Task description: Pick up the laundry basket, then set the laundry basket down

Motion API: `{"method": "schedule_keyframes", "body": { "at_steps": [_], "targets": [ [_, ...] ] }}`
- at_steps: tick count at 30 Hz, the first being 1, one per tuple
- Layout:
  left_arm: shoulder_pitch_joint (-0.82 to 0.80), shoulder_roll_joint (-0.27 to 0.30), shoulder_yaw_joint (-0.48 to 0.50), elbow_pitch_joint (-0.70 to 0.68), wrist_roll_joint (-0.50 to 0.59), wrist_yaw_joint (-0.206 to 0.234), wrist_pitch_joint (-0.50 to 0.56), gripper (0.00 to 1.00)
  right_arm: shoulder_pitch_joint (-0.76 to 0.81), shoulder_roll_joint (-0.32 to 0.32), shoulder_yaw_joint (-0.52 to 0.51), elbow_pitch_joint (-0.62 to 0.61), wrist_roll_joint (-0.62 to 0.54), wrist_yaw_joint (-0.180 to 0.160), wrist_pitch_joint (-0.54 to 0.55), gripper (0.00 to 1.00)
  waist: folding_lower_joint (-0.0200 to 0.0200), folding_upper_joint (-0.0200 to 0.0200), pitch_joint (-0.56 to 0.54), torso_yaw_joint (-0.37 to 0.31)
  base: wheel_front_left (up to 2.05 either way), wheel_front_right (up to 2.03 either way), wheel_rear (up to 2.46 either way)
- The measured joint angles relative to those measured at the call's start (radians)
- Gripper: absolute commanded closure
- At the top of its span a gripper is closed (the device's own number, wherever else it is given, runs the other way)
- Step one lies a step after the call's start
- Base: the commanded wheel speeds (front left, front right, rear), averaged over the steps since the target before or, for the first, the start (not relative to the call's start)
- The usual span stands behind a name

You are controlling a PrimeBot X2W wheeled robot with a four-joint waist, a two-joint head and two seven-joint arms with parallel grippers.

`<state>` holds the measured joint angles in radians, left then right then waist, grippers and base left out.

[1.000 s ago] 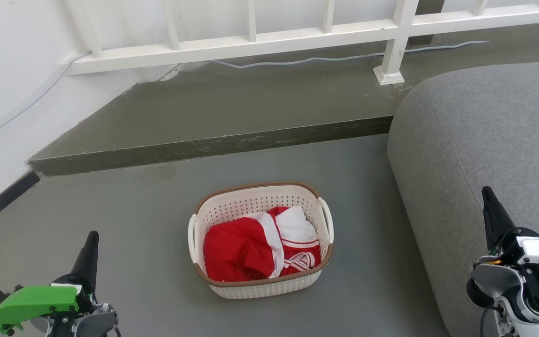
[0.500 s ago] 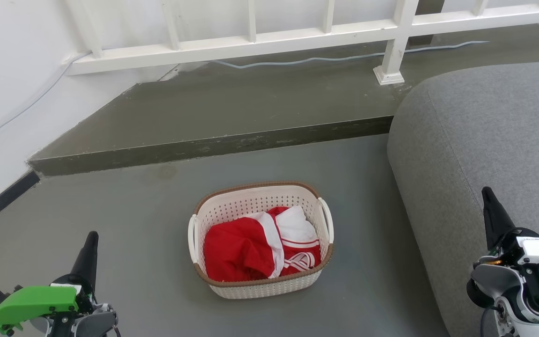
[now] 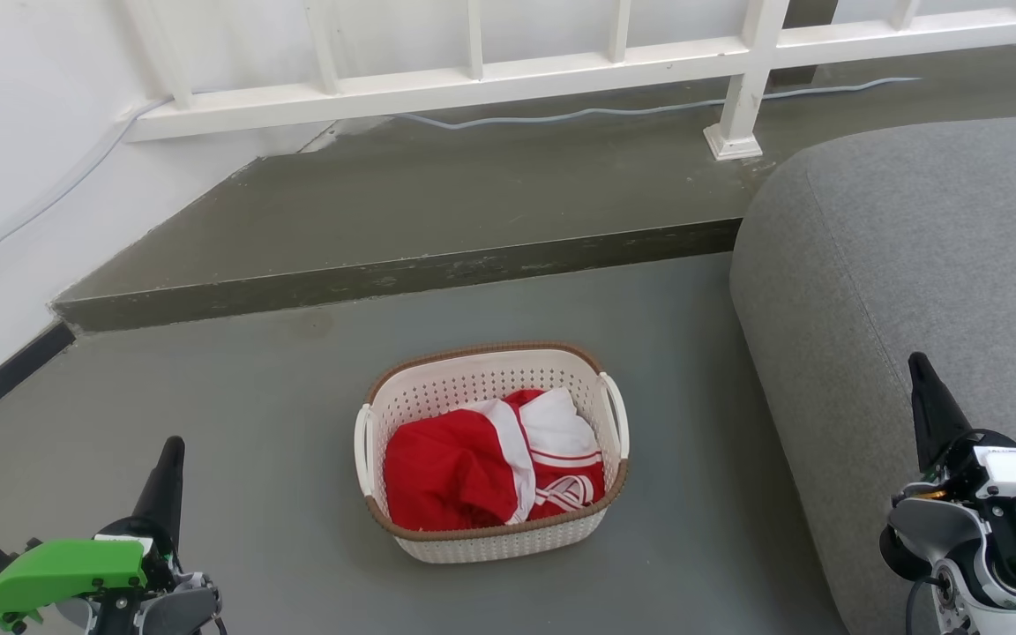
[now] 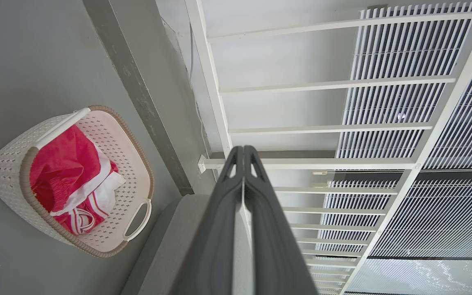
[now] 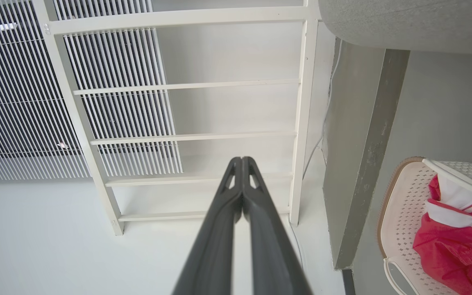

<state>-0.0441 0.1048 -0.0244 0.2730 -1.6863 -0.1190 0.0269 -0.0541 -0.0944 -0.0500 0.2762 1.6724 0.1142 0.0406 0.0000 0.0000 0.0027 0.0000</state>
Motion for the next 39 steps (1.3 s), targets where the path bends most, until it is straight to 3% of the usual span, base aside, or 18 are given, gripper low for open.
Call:
{"method": "schedule_keyframes", "body": {
  "at_steps": [39],
  "targets": [
    [-0.003, -0.001, 0.006, 0.004, 0.000, 0.000, 0.008, 1.00, 0.000, 0.002, -0.004, 0.004, 0.000, 0.000, 0.001, 1.00, 0.0000, 0.0000, 0.000, 0.000, 0.00, 0.00, 0.00]
  ]
}}
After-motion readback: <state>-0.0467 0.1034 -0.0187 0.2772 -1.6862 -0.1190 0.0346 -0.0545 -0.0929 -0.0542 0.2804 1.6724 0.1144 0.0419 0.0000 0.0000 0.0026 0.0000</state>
